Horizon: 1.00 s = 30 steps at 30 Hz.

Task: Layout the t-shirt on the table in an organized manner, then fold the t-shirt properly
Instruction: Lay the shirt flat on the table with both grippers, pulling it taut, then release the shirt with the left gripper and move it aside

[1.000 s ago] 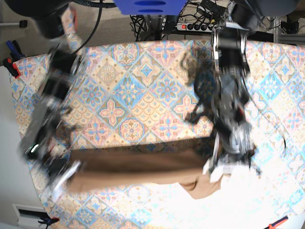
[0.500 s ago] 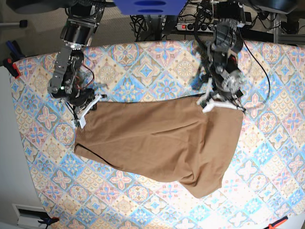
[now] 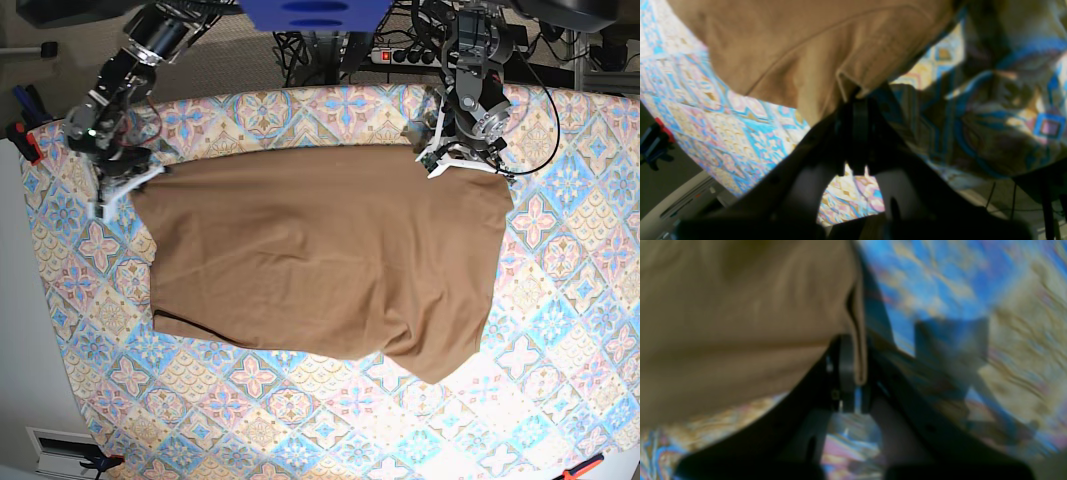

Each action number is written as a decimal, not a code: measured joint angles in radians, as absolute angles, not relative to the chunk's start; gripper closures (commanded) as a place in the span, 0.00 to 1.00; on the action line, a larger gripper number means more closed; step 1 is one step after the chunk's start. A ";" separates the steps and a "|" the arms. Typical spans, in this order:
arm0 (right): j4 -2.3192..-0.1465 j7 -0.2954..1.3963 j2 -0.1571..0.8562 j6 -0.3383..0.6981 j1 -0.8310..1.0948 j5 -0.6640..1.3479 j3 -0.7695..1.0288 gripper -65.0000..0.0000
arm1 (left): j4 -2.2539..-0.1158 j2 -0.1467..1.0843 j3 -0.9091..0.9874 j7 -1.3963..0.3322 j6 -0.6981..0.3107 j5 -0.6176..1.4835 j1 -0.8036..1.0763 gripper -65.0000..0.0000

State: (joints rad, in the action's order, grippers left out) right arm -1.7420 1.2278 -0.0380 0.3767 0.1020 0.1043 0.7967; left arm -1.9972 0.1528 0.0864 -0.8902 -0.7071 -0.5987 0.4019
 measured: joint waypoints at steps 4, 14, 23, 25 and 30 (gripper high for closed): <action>-1.744 1.214 -0.037 0.374 0.082 0.107 0.852 1.00 | -1.997 0.153 0.044 -0.879 -0.706 -0.604 0.436 1.00; -1.739 1.214 -0.039 0.334 0.085 0.103 0.877 1.00 | -1.998 0.159 -0.084 -0.871 -0.703 -0.611 0.491 1.00; -1.738 1.214 -0.041 0.287 0.067 0.104 0.878 1.00 | -2.002 0.148 -0.092 -0.868 -0.699 -0.618 0.513 1.00; -1.739 1.210 -0.039 0.284 0.041 0.102 0.878 1.00 | -2.002 0.125 -0.091 -0.868 -0.699 -0.619 0.513 1.00; -1.738 1.208 -0.047 0.287 0.038 0.100 0.871 1.00 | -2.002 0.082 -0.130 -0.885 -0.696 -0.635 0.508 1.00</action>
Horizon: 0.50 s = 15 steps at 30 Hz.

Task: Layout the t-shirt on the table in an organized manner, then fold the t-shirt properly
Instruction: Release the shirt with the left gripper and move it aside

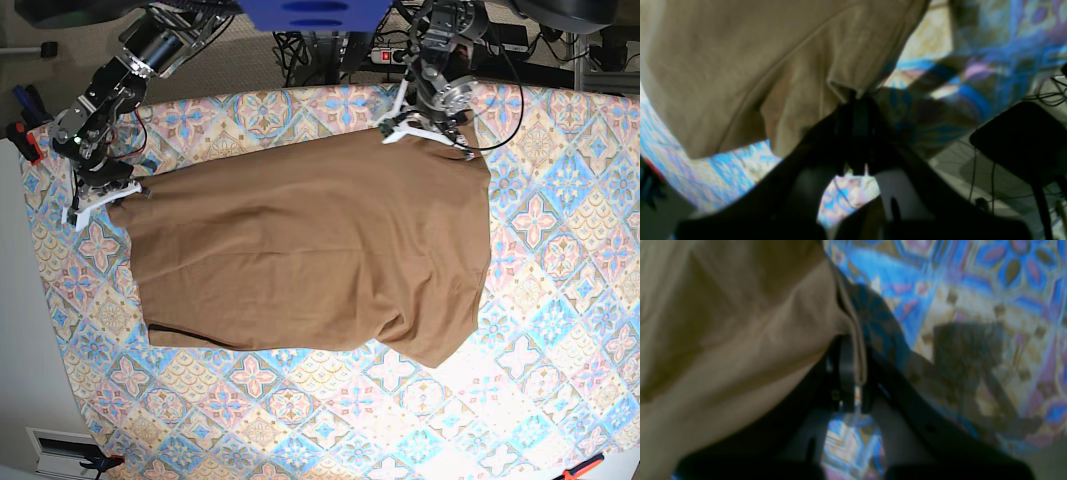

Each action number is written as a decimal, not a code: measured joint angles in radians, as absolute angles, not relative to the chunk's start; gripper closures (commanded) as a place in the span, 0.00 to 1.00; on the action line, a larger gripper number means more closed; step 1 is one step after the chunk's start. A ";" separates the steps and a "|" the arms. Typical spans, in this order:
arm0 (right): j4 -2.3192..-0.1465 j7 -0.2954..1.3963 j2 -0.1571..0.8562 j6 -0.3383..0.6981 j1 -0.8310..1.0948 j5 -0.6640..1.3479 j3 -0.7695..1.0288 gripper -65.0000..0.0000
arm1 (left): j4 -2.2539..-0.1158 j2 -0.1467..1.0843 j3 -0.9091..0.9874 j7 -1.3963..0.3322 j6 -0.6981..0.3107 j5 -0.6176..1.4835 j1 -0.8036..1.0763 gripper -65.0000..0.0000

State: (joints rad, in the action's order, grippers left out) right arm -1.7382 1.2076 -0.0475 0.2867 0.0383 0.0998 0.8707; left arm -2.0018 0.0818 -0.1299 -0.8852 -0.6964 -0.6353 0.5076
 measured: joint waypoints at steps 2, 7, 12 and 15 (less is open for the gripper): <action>-1.738 1.208 -0.060 0.282 0.039 0.099 0.873 1.00 | -2.002 0.067 -0.156 -0.885 -0.696 -0.634 0.500 1.00; -1.738 1.207 -0.086 0.284 0.036 0.102 0.870 1.00 | -2.001 -0.037 -0.156 -0.841 -0.704 -0.616 0.474 1.00; -1.707 1.199 -0.081 0.283 0.036 0.101 0.872 1.00 | -2.001 -0.141 -0.073 -0.727 -0.703 -0.633 0.469 1.00; -1.671 1.194 -0.083 0.284 0.036 0.102 0.872 1.00 | -2.001 -0.138 -0.078 -0.717 -0.704 -0.667 0.476 1.00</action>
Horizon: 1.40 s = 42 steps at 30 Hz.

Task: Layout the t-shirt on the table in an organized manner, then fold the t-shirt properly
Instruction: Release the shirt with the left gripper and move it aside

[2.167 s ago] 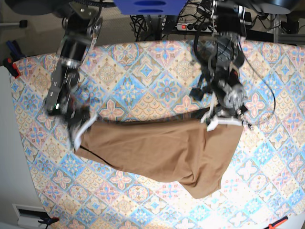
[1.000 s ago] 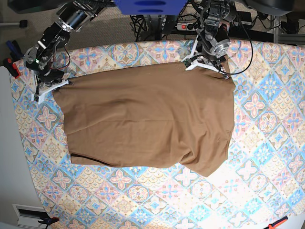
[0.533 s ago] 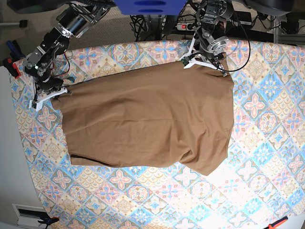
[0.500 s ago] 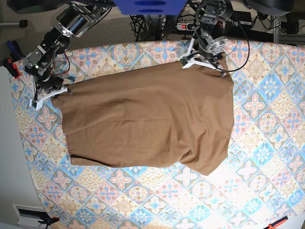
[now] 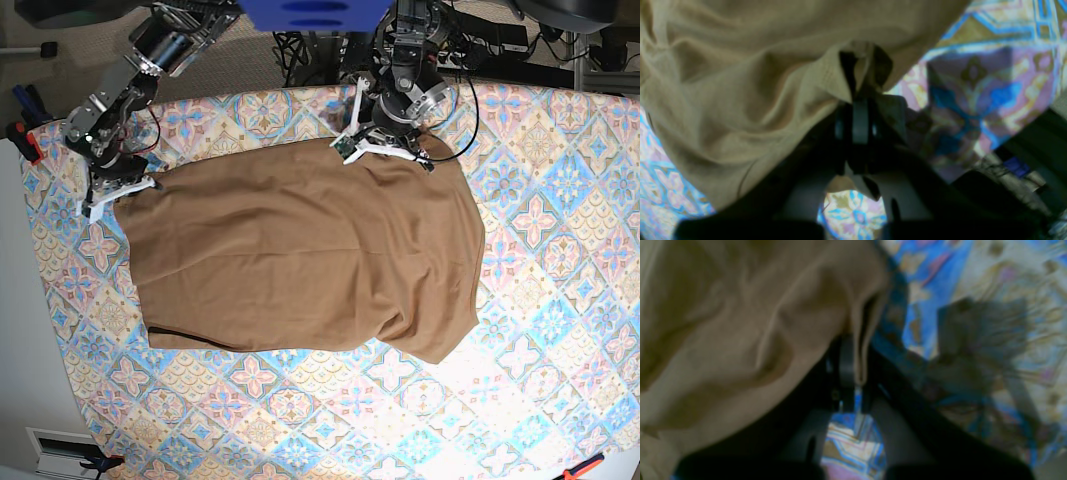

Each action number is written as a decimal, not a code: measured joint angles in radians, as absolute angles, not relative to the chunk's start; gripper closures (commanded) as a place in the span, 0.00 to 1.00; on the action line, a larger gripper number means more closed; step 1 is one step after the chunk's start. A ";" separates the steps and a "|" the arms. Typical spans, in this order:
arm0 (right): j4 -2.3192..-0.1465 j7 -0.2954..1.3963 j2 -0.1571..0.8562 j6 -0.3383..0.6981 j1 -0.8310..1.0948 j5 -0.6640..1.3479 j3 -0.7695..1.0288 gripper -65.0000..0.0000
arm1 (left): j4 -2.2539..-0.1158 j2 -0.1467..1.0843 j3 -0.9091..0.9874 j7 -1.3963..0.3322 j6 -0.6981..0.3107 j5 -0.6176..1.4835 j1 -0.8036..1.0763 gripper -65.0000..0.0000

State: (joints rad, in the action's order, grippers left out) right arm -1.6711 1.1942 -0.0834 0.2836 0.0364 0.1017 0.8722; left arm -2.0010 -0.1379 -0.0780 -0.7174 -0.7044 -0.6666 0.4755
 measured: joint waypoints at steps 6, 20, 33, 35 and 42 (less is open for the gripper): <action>-1.659 1.188 -0.080 0.284 0.036 0.104 0.872 1.00 | -2.001 -0.007 -0.131 -0.707 -0.704 -0.694 0.536 1.00; -1.658 1.188 -0.081 0.282 0.035 0.101 0.875 1.00 | -2.007 -0.059 -0.017 -0.617 -0.707 -0.705 0.582 1.00; -1.658 1.188 -0.081 0.283 0.034 0.101 0.875 1.00 | -2.002 -0.150 0.058 -0.447 -0.708 -0.710 0.574 0.37; -1.658 1.188 -0.081 0.283 0.034 0.101 0.875 1.00 | -2.003 -0.152 0.058 -0.445 -0.704 -0.708 0.575 0.35; -1.658 1.188 -0.081 0.283 0.034 0.101 0.874 1.00 | -2.004 -0.152 0.060 -0.216 -0.705 -0.566 0.601 0.35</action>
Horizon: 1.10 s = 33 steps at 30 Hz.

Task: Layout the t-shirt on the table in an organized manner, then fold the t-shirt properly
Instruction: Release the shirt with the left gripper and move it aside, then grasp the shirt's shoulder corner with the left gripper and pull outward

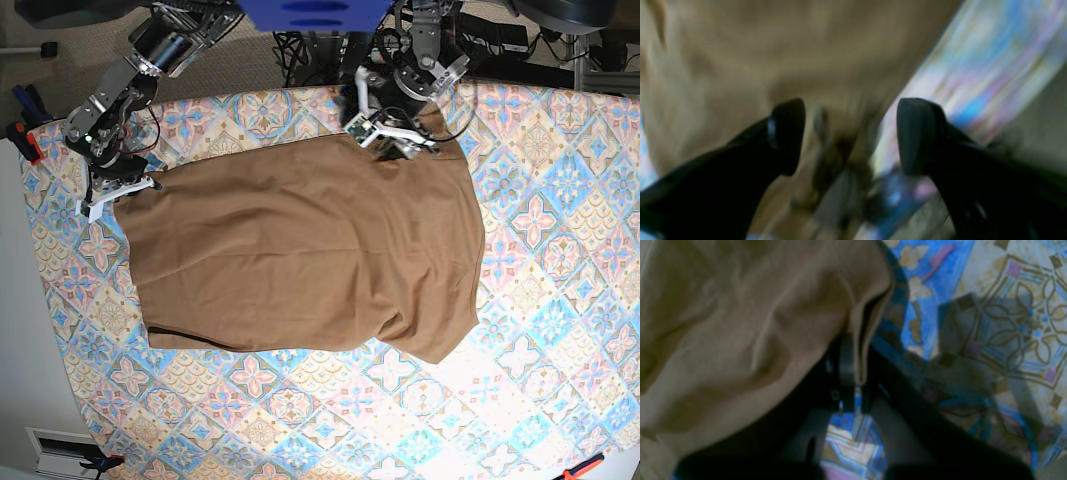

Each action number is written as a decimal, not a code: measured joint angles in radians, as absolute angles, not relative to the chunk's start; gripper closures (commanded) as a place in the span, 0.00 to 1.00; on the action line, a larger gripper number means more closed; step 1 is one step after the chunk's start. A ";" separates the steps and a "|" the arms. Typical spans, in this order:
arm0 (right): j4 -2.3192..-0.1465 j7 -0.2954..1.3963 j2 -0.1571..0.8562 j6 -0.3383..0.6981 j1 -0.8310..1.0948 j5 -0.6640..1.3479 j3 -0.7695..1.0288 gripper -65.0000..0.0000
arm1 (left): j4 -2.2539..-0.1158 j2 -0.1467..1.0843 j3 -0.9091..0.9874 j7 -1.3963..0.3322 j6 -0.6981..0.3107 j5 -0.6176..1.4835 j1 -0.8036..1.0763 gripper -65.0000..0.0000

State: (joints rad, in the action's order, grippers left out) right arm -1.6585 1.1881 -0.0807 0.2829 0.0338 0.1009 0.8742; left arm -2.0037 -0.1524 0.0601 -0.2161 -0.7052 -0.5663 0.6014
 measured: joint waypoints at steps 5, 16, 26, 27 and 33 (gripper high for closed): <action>-1.622 1.154 -0.073 0.277 0.033 0.101 0.844 1.00 | -2.004 -0.152 0.055 -0.105 -0.704 -0.329 0.591 0.35; -1.559 1.036 -0.069 0.276 0.030 0.112 0.810 1.00 | -2.005 -0.140 0.402 -0.346 -0.683 0.174 0.527 0.35; -1.555 1.036 -0.069 0.275 0.027 0.104 0.809 1.00 | -2.001 0.311 0.689 -0.831 -0.692 0.867 0.620 0.35; -1.555 1.036 -0.069 0.275 0.025 0.105 0.809 1.00 | -2.001 0.305 0.715 -0.826 -0.689 0.854 0.625 0.35; -1.555 1.036 -0.067 0.276 0.025 0.113 0.809 1.00 | -1.909 0.236 0.754 -0.828 -0.693 0.632 0.632 0.35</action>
State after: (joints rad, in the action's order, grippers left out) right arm -1.5555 1.0359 -0.0669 0.2760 0.0254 0.1127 0.8093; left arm -1.9091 0.2359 0.7540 -0.8276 -0.6930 0.6319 0.6319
